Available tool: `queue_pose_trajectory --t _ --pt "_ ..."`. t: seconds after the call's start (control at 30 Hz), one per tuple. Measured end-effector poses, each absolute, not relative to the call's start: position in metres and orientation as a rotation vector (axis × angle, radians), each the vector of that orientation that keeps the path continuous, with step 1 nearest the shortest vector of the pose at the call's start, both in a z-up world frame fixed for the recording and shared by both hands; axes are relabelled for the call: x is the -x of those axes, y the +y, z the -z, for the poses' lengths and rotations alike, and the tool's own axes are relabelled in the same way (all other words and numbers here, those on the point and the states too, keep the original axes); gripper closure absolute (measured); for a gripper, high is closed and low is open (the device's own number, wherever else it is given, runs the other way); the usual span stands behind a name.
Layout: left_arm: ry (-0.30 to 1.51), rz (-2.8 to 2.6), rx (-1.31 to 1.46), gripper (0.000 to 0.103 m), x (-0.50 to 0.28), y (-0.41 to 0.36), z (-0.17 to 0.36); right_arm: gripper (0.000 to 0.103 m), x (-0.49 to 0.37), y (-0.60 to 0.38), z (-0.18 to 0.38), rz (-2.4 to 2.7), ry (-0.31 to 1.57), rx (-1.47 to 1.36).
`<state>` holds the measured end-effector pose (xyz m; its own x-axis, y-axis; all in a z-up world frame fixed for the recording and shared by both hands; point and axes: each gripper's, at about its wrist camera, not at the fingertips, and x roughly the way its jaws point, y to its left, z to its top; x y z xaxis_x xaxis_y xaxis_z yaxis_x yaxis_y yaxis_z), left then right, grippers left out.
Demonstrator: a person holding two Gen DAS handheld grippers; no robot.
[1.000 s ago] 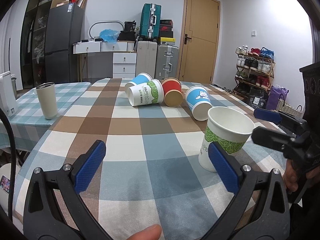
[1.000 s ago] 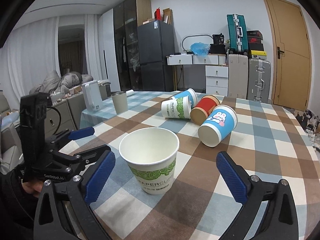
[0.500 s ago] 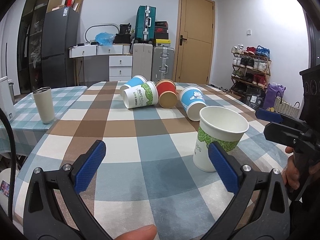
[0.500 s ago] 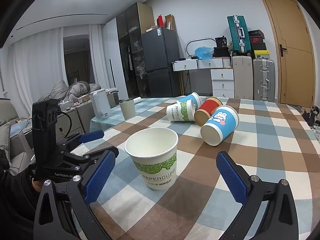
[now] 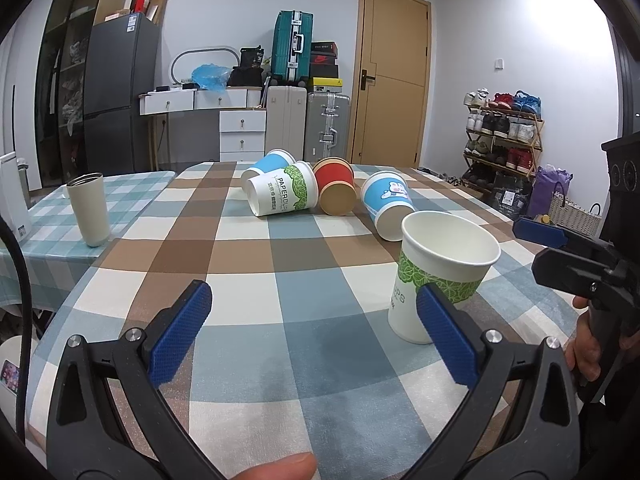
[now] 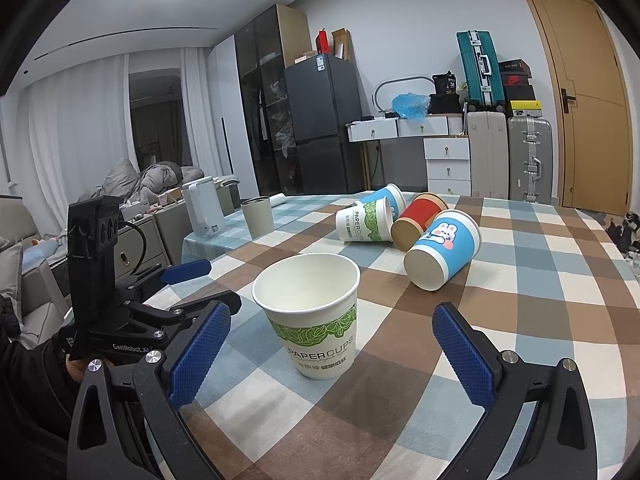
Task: Flip cup upright
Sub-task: 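Open the right gripper and withdraw from the upright cup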
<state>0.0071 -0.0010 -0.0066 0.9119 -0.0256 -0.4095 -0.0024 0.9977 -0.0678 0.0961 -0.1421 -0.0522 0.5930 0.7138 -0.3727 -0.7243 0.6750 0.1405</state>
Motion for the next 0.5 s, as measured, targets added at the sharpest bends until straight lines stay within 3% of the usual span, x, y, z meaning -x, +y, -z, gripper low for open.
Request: queue_pose_trajectory --t 0.5 --pt "0.422 0.013 0.068 0.001 -0.0052 0.001 0.0065 0.0 -0.0965 -0.1401 0.0528 -0.834 0.428 0.031"
